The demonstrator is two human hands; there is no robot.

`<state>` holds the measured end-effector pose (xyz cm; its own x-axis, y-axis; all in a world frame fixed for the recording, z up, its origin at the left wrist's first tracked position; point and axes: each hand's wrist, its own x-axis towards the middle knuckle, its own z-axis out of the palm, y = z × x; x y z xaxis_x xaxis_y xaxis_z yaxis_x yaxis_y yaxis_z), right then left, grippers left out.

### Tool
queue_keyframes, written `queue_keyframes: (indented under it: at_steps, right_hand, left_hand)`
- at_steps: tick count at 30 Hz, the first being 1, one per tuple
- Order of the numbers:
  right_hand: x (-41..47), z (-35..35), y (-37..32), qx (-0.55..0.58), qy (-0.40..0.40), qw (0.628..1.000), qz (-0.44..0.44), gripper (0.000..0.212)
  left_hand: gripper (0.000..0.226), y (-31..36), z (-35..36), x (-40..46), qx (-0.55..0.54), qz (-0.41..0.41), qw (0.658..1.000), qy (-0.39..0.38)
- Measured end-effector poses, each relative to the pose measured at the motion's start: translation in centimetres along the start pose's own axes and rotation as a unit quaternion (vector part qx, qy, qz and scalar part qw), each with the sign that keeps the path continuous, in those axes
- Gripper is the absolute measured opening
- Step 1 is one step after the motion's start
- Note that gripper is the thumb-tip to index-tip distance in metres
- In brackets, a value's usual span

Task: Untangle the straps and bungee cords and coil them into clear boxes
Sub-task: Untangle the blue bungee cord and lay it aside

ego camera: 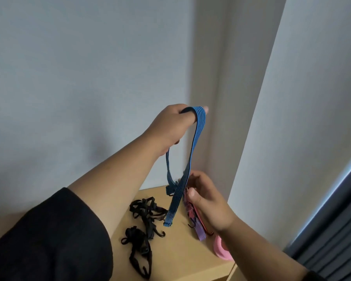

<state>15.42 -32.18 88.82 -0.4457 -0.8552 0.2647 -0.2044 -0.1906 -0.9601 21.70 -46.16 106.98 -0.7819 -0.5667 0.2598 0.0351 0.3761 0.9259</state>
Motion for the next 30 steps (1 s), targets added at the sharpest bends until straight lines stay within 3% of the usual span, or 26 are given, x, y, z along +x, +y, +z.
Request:
queue_keyframes:
  at_steps: [5,8,11,14,16,20,24,27,30]
  right_hand:
    - [1.1,1.1,0.0,0.069,0.023,0.994,0.079,0.025]
    - [1.1,1.4,0.4,-0.03,-0.002,0.992,0.126,0.037]
    - [1.4,1.7,0.9,-0.108,-0.063,0.985,0.117,0.037]
    - [1.3,2.1,0.8,-0.079,-0.181,0.975,0.104,0.039]
    - [1.0,2.6,1.4,-0.078,-0.207,0.968,0.115,0.041]
    - [1.2,3.0,3.2,-0.167,-0.185,0.966,0.075,0.022]
    - [0.8,2.8,4.2,-0.124,-0.147,0.978,0.084,0.009]
    - [0.9,2.4,4.4,-0.11,-0.093,0.984,0.106,0.015]
    - [1.0,2.3,4.2,-0.1,-0.076,0.987,0.104,0.035]
  left_hand:
    - [0.044,-0.3,-0.5,-1.4,-0.106,-0.01,0.994,-0.001]
    - [0.046,-0.5,-0.9,-1.9,-0.145,0.005,0.989,-0.022]
    - [0.047,-0.8,-0.8,-2.4,-0.173,0.003,0.984,-0.041]
    - [0.045,-1.4,-0.8,-2.9,-0.187,0.009,0.981,-0.051]
    - [0.043,-1.7,-0.9,-3.1,-0.197,0.014,0.979,-0.057]
    - [0.044,-2.5,-1.3,-3.4,-0.197,0.005,0.979,-0.048]
    - [0.044,-3.8,-1.7,-3.3,-0.188,-0.005,0.982,-0.022]
    - [0.042,-4.9,-1.9,-3.3,-0.172,-0.021,0.985,-0.01]
    - [0.04,-5.8,-1.8,-3.2,-0.148,-0.035,0.988,-0.006]
